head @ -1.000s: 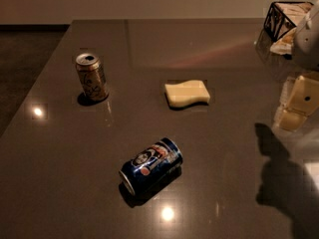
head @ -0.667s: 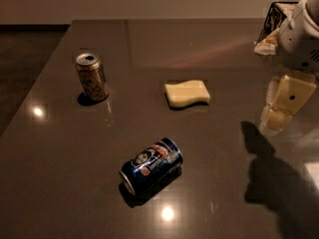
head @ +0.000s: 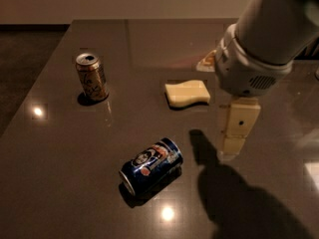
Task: Place pepsi can upright
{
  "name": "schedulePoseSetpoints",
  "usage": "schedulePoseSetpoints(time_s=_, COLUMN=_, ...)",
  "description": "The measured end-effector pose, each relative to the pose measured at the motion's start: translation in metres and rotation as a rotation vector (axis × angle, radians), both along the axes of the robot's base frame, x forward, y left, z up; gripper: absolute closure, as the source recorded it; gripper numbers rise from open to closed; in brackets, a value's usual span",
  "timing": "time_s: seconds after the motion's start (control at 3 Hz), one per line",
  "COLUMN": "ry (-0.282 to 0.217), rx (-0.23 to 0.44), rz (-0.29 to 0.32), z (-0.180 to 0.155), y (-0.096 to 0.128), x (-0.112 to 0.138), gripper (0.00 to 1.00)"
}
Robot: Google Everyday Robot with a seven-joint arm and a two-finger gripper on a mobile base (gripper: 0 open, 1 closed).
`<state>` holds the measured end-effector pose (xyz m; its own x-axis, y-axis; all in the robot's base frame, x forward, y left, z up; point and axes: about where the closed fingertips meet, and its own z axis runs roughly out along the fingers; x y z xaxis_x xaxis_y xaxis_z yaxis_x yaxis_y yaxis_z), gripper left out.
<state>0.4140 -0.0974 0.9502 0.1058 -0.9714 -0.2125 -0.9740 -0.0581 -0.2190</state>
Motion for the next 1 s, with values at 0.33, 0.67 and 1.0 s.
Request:
schedulePoseSetpoints(time_s=0.33, ry=0.006, rx=-0.041, rz=0.122, z=-0.016, y=0.033, x=-0.02, gripper=0.0)
schedulePoseSetpoints(time_s=0.67, ry=0.008, rx=-0.082, rz=0.219, z=-0.03, y=0.058, x=-0.031, gripper=0.0)
schedulePoseSetpoints(time_s=1.0, ry=0.03, rx=-0.135, rz=0.35, z=-0.056, y=0.091, x=-0.044, gripper=0.0)
